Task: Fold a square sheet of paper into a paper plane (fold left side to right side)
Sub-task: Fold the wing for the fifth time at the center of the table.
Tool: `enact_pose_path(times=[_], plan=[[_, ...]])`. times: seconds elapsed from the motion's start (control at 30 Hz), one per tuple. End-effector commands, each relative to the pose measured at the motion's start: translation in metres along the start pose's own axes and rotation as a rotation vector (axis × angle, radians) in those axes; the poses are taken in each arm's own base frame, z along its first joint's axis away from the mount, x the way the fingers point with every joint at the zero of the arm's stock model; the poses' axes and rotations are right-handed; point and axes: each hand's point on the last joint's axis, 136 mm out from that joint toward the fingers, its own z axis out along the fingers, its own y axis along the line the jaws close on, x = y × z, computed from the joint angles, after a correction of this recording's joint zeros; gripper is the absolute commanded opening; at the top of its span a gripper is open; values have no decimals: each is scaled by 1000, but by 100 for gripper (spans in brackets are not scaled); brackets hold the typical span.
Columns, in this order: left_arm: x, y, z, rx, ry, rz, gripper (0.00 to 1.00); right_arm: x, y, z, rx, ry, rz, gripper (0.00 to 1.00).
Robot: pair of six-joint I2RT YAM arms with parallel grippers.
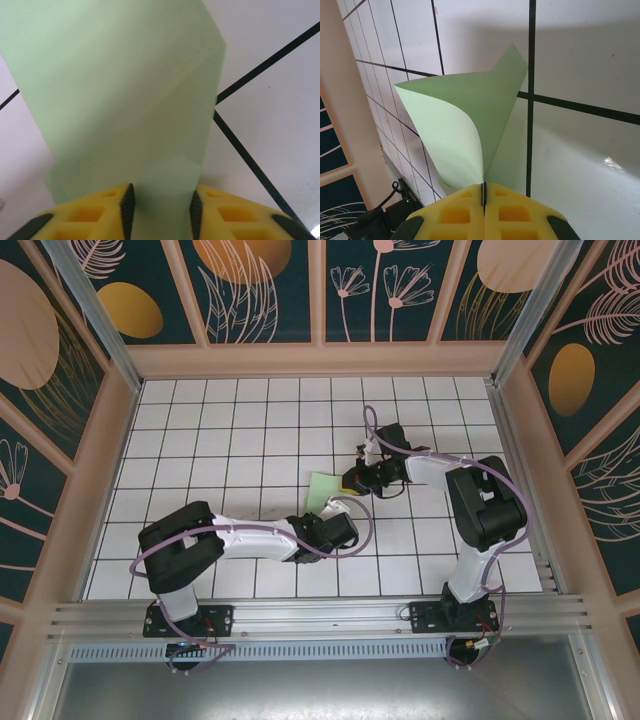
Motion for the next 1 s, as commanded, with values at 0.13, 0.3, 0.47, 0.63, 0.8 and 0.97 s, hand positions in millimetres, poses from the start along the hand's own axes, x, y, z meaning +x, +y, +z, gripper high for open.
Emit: enact_pose_path(times=[0.13, 0.3, 0.47, 0.63, 0.8, 0.97], plan=[[0, -1, 2, -20, 6, 6, 21, 0, 0, 2, 32, 14, -22, 1], [-5, -4, 0, 1, -8, -18, 11, -7, 4, -4, 45, -26, -53, 4], [-11, -9, -6, 41, -24, -46, 8, -26, 13, -31, 103, -163, -121, 28], [-34, -15, -14, 153, -39, -124, 7, -41, 8, -82, 186, -364, -148, 54], [-45, -17, -13, 311, -12, -218, 7, -34, -3, -116, 211, -483, -145, 67], [-55, -20, -10, 462, 12, -313, 7, -19, -16, -116, 221, -483, -148, 69]])
